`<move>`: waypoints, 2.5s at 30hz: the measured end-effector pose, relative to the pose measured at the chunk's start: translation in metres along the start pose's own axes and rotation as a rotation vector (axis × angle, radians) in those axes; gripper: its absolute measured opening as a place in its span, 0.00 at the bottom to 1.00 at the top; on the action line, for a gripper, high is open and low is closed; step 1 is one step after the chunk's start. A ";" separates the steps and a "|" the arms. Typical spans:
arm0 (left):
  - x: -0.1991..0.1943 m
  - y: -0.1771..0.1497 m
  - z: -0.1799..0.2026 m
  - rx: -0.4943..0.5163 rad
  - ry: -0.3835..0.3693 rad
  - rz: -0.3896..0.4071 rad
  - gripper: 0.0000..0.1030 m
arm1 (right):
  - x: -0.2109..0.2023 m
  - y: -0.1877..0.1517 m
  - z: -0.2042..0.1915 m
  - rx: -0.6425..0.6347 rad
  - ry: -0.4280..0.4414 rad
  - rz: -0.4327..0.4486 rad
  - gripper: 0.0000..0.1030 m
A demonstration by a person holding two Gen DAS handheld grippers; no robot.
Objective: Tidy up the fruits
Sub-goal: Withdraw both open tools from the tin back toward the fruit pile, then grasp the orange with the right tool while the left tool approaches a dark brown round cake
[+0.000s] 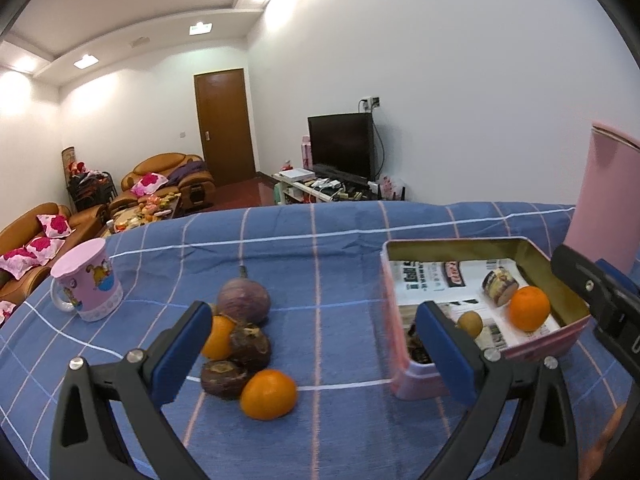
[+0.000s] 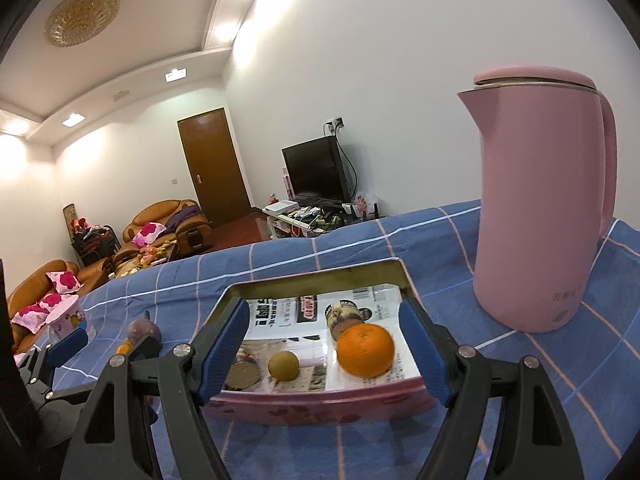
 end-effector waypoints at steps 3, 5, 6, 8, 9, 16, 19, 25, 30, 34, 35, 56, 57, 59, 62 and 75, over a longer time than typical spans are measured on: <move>0.002 0.002 -0.009 -0.008 0.006 -0.003 1.00 | 0.001 -0.001 -0.008 -0.001 0.007 -0.005 0.76; 0.003 0.003 -0.016 -0.004 0.016 0.000 1.00 | 0.001 -0.002 -0.015 -0.006 0.017 -0.011 0.76; 0.004 0.003 -0.019 -0.002 0.021 0.001 1.00 | 0.002 -0.003 -0.018 -0.010 0.021 -0.013 0.76; 0.006 0.004 -0.029 -0.003 0.033 -0.001 1.00 | 0.002 -0.004 -0.026 -0.017 0.029 -0.017 0.76; 0.007 0.005 -0.034 -0.008 0.039 -0.003 1.00 | 0.003 -0.004 -0.029 -0.020 0.034 -0.018 0.76; 0.014 0.010 -0.068 -0.022 0.086 -0.019 1.00 | 0.006 -0.006 -0.058 -0.047 0.081 -0.034 0.76; 0.018 0.012 -0.079 -0.008 0.115 -0.021 1.00 | 0.009 -0.006 -0.073 -0.069 0.104 -0.040 0.76; 0.028 0.019 -0.116 -0.019 0.201 -0.032 1.00 | 0.012 -0.008 -0.099 -0.112 0.149 -0.065 0.76; 0.034 0.024 -0.149 -0.051 0.277 -0.042 1.00 | 0.018 -0.013 -0.125 -0.144 0.222 -0.096 0.76; 0.040 0.026 -0.173 -0.094 0.325 -0.070 1.00 | 0.026 -0.017 -0.153 -0.210 0.277 -0.135 0.76; 0.041 0.026 -0.178 -0.108 0.333 -0.079 1.00 | 0.029 -0.019 -0.160 -0.227 0.292 -0.154 0.76; 0.050 0.018 -0.177 -0.130 0.244 -0.187 1.00 | 0.084 -0.061 -0.219 -0.309 0.467 -0.487 0.42; 0.049 0.018 -0.175 -0.127 0.235 -0.187 1.00 | 0.084 -0.060 -0.218 -0.306 0.468 -0.487 0.42; 0.047 0.019 -0.172 -0.119 0.215 -0.182 1.00 | 0.082 -0.059 -0.215 -0.297 0.469 -0.478 0.42; 0.044 0.019 -0.164 -0.114 0.150 -0.191 1.00 | 0.067 -0.052 -0.207 -0.287 0.462 -0.409 0.41; 0.045 -0.013 -0.082 0.082 -0.128 -0.336 0.85 | 0.018 -0.013 -0.136 -0.242 0.331 -0.178 0.41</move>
Point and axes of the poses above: each gripper's, at about its wrist camera, not at the fingertips, and x roughly the way its jaws point, z to its right, y to its top, the point moved 5 cm from there along x, roughly the way its jaws point, and after that the axes turned 12 degrees about -x, right-handed, at the moved point
